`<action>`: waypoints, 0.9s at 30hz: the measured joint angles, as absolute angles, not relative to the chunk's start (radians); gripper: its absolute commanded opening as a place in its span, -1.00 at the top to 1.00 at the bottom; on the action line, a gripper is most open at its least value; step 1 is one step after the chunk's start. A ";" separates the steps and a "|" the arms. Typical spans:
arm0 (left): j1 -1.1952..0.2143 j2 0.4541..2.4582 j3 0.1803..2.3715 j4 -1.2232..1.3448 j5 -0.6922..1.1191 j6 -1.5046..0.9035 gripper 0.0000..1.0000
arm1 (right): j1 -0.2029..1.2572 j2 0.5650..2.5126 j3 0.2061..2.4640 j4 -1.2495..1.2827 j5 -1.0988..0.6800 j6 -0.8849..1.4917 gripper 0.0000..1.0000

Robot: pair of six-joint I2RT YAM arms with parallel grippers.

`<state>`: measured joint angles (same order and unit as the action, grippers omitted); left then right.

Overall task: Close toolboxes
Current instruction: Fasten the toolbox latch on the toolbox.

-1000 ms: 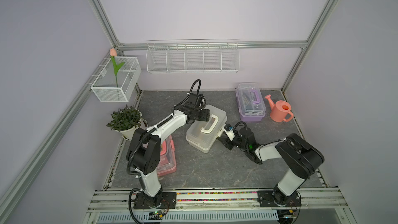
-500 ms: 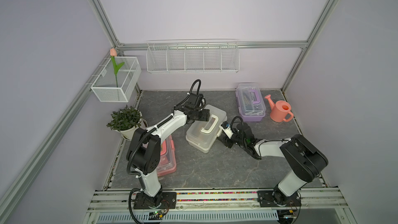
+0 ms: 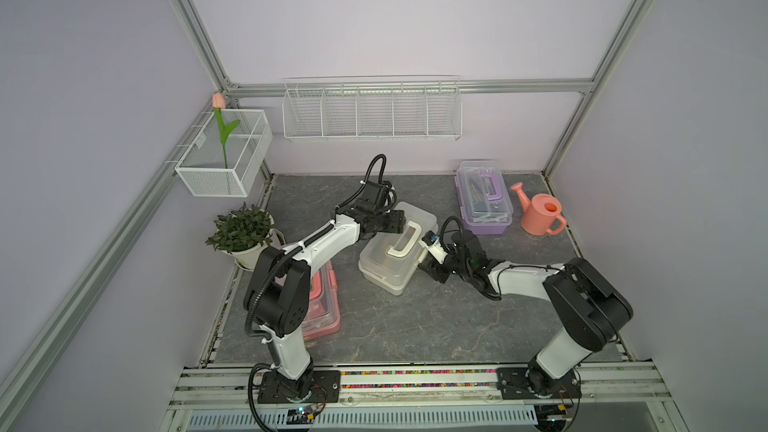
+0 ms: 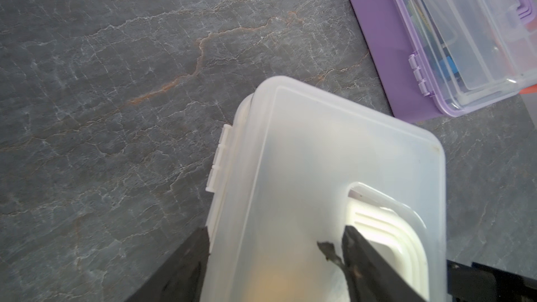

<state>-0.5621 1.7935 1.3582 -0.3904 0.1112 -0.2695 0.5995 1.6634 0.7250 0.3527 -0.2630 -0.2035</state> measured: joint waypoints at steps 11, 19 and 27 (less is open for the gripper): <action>-0.564 1.794 1.357 -0.383 0.132 -0.269 -0.45 | 0.602 1.619 0.730 0.263 -0.225 -0.218 0.20; -0.564 1.796 1.357 -0.383 0.134 -0.269 -0.46 | 0.601 1.578 0.684 0.296 -0.212 -0.217 0.19; -0.564 1.797 1.357 -0.382 0.136 -0.269 -0.46 | 0.601 1.529 0.639 0.347 -0.205 -0.209 0.19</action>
<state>-0.5640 1.7973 1.3567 -0.3820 0.1356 -0.2691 0.6006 1.5291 0.6392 0.3470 -0.2050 -0.2089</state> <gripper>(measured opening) 0.727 0.505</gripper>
